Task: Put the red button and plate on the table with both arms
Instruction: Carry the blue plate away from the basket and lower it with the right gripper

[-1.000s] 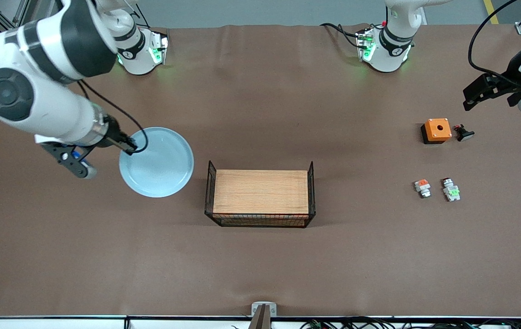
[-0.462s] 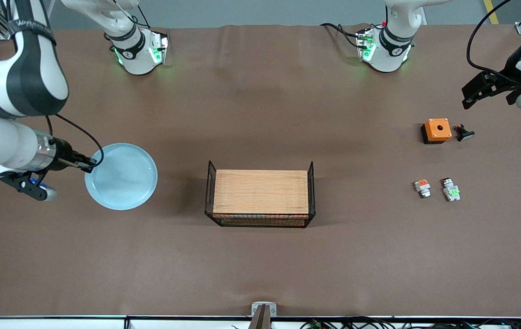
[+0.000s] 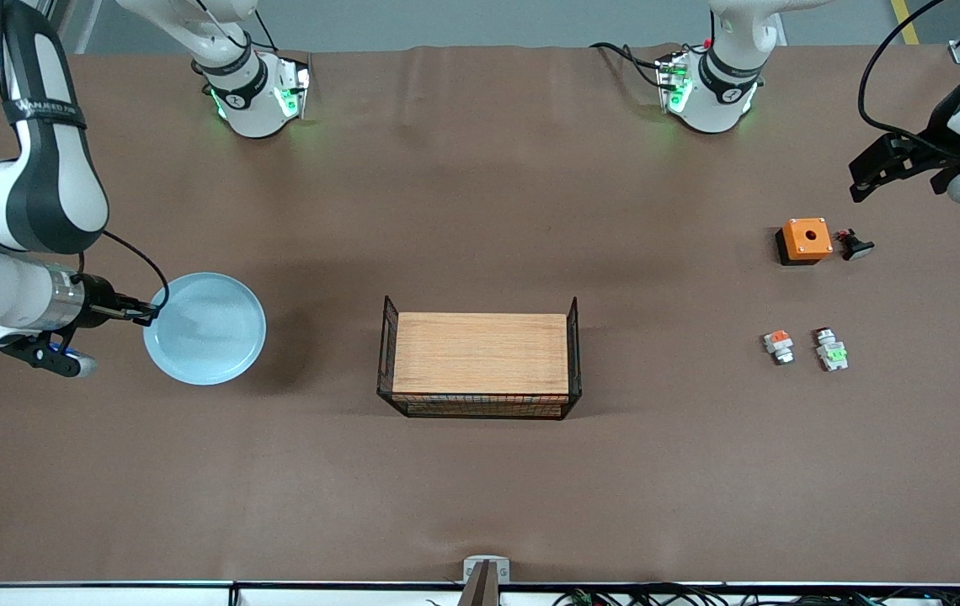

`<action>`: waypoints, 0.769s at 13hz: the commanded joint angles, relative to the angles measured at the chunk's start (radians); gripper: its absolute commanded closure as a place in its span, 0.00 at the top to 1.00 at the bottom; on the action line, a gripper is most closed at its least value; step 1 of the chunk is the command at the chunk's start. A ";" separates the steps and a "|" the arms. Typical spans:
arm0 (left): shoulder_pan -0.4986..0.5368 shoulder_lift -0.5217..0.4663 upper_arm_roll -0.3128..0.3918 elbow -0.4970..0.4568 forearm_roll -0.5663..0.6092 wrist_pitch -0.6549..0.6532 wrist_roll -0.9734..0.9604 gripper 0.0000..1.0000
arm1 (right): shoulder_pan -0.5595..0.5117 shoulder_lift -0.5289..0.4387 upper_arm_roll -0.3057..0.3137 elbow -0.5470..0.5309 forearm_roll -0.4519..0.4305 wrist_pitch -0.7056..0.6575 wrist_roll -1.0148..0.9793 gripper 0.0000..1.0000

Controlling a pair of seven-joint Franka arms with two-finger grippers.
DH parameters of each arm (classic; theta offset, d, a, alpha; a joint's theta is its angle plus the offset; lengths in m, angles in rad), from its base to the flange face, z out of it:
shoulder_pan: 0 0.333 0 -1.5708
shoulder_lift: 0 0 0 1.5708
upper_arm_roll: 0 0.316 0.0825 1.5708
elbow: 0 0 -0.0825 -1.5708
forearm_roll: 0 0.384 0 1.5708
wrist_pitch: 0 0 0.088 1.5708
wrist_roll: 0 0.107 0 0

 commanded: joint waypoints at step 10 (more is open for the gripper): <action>0.004 -0.001 0.012 -0.002 -0.015 0.016 0.005 1.00 | -0.170 0.108 0.022 -0.232 0.014 0.390 -0.524 0.00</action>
